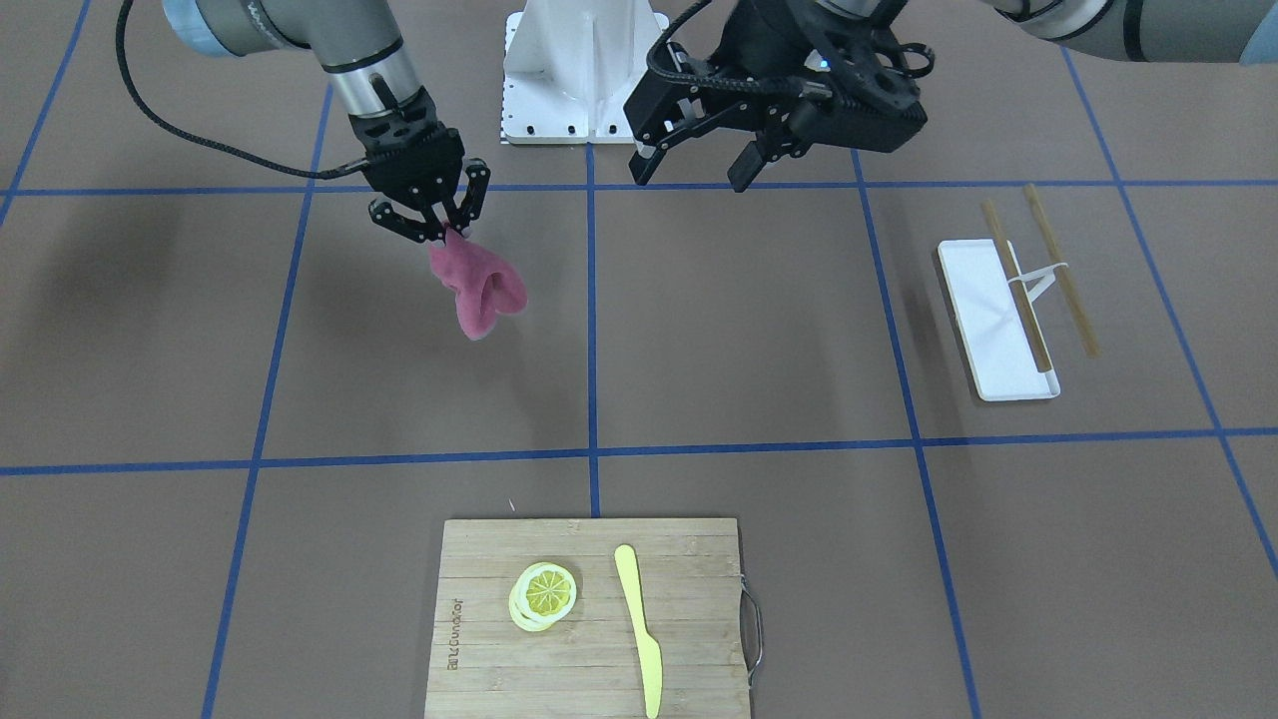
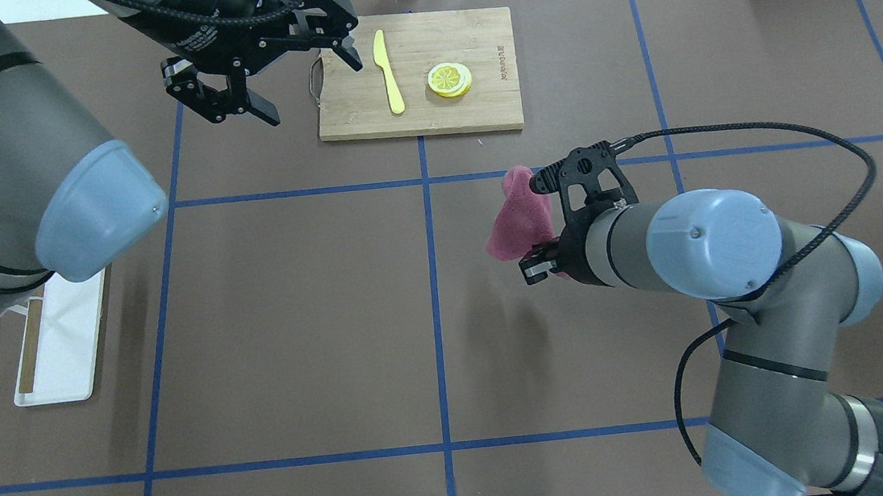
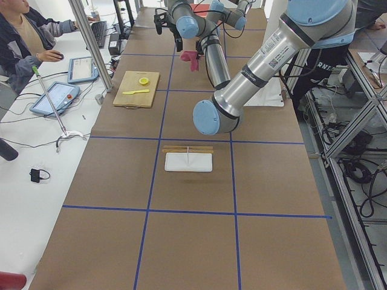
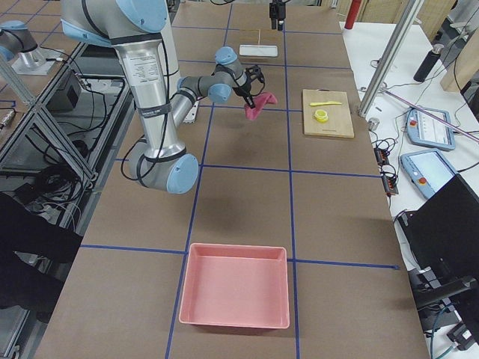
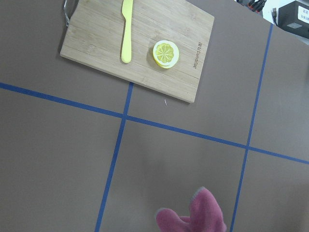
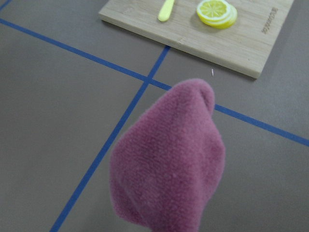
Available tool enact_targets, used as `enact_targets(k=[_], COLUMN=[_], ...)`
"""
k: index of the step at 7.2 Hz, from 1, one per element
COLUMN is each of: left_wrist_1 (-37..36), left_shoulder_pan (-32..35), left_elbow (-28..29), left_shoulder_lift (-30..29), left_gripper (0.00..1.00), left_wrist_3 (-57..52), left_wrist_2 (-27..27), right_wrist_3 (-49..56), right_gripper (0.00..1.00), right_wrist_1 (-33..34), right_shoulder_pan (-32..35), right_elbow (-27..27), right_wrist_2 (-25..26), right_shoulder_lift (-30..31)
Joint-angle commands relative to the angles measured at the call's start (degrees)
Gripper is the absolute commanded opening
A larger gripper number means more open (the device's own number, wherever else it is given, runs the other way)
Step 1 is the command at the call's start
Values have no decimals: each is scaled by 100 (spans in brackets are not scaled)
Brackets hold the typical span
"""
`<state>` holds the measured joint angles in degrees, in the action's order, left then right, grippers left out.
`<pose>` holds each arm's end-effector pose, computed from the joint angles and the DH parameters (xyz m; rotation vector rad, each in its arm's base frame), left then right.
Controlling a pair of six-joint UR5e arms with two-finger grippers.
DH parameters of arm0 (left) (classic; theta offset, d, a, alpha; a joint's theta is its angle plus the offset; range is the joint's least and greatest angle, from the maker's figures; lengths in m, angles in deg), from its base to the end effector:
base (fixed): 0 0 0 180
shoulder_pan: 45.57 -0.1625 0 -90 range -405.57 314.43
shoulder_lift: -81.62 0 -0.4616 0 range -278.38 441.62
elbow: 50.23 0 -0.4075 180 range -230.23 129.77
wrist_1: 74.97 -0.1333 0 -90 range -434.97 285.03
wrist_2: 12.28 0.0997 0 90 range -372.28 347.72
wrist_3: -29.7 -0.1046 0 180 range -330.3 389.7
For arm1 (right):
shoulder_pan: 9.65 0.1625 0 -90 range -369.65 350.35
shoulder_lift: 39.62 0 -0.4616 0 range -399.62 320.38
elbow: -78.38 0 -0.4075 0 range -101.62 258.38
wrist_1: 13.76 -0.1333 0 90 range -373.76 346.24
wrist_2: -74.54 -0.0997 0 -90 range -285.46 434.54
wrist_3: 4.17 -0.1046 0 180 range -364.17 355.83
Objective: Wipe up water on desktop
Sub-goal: 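Lower the pink cloth onto the table with the right gripper while the left arm withdraws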
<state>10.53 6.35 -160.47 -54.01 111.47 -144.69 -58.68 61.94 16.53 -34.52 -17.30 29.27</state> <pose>0.3281 -0.5205 0.0629 -0.0657 1.2118 -0.2711 -0.4817 -0.3816 0.2801 0.4971 -0.8899 -0.1645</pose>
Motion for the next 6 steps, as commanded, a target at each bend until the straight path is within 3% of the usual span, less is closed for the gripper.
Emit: enact_targets(k=[1, 4, 5, 6], left_wrist_1=[1, 1, 1, 1], left_shoulder_pan=[55, 125, 125, 125], left_elbow=[-24, -24, -24, -33], left_shoulder_lift=[255, 317, 317, 317], left_gripper=[98, 98, 98, 98], left_wrist_3=[15, -11, 15, 41], left_wrist_2=[-346, -329, -329, -320], right_wrist_3=[-394, -245, 226, 726], right_gripper=[0, 0, 0, 0], right_wrist_1=[15, 6, 6, 15], right_shoulder_pan=[36, 385, 744, 1044], right_elbow=[645, 681, 690, 690], right_wrist_2=[-237, -702, -1114, -1179], right_shoulder_lift=[-289, 464, 754, 1149])
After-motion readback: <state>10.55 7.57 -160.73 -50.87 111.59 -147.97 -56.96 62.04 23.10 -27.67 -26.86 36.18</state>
